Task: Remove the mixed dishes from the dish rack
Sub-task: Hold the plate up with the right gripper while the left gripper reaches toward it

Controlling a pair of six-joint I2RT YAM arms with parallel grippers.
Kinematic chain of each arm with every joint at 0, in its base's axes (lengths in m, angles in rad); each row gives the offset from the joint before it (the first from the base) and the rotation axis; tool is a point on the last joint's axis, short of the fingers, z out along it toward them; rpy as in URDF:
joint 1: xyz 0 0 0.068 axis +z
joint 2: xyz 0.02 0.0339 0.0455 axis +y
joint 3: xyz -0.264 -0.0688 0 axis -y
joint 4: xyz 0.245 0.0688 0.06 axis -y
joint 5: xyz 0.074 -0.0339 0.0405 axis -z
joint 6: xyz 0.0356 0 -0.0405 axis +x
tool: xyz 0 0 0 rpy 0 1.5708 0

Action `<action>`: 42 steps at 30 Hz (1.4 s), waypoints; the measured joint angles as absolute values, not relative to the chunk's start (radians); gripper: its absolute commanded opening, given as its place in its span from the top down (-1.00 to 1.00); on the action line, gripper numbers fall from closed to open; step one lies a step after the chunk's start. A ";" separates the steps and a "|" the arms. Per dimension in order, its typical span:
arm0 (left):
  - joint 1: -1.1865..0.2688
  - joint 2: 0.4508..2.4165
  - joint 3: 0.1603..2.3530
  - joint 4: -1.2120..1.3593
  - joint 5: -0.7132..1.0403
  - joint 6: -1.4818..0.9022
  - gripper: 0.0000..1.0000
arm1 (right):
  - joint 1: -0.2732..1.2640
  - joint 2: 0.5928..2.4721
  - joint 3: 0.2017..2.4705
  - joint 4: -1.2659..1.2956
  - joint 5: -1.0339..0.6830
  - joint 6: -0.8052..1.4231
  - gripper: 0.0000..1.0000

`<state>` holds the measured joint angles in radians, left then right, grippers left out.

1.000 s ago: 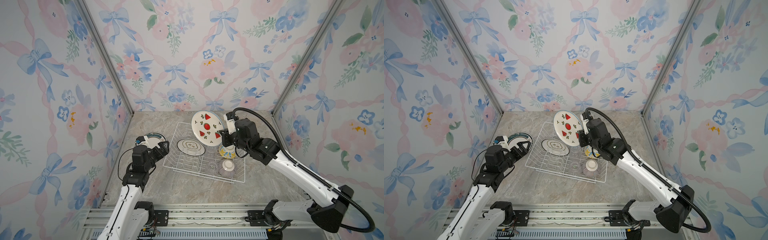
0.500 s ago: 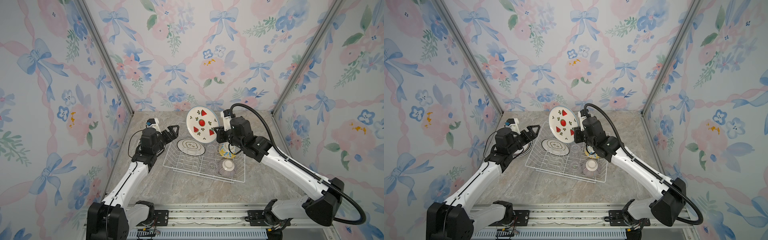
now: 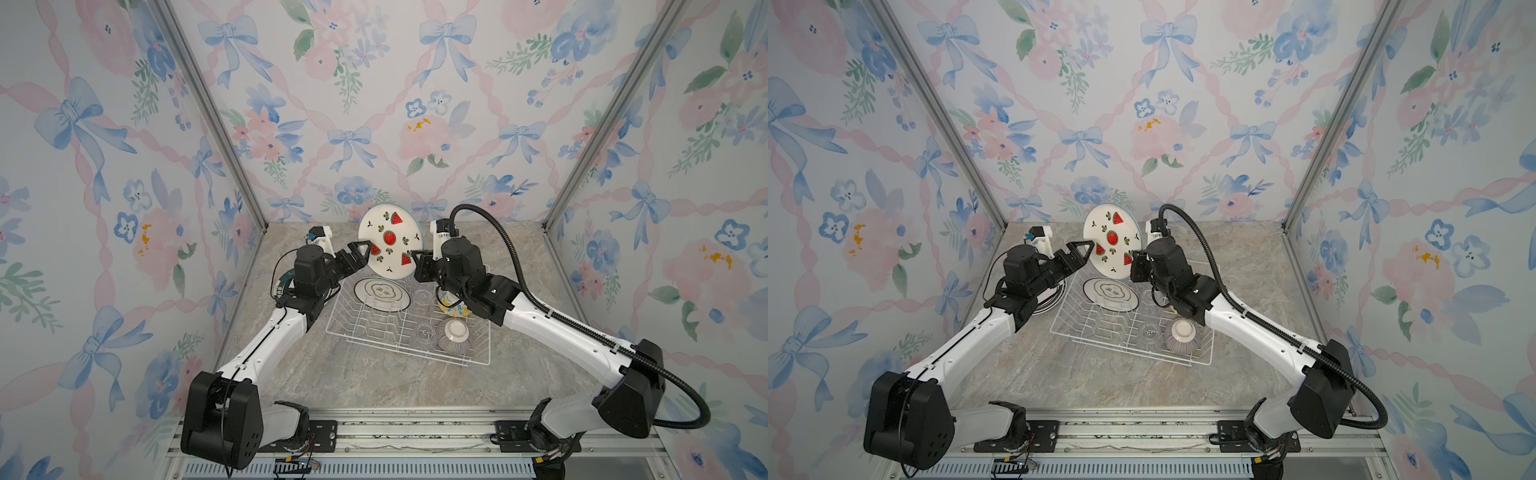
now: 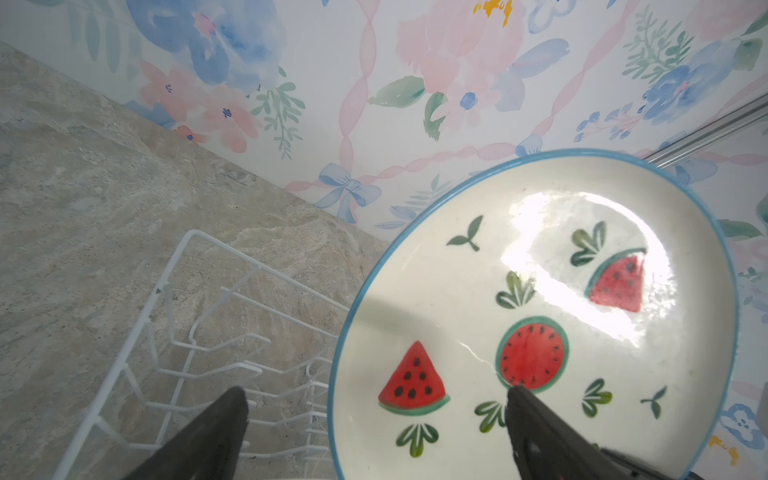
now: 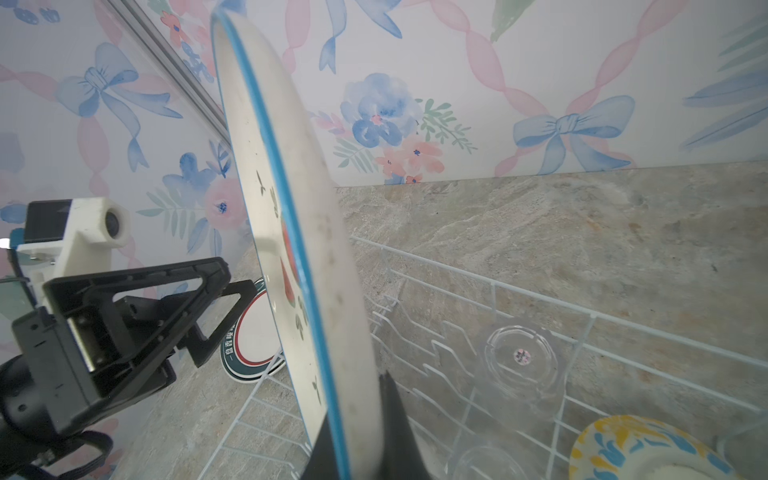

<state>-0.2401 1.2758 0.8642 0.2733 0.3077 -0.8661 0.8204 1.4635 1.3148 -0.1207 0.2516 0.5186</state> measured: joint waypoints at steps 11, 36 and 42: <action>-0.285 1.287 0.862 0.352 0.350 -0.905 -0.87 | 0.847 1.465 1.315 -0.010 0.318 0.598 1.00; -0.345 1.280 0.743 0.664 0.311 -1.019 -0.01 | 0.868 1.455 1.316 -0.004 0.371 0.822 1.00; -0.347 1.257 0.701 0.722 0.294 -1.035 0.08 | 0.868 1.452 1.316 -0.004 0.346 0.855 1.00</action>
<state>-0.3466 1.2572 0.7010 0.7216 0.2943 -1.0348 0.8677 1.4521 1.3155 -0.0036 0.3462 0.8555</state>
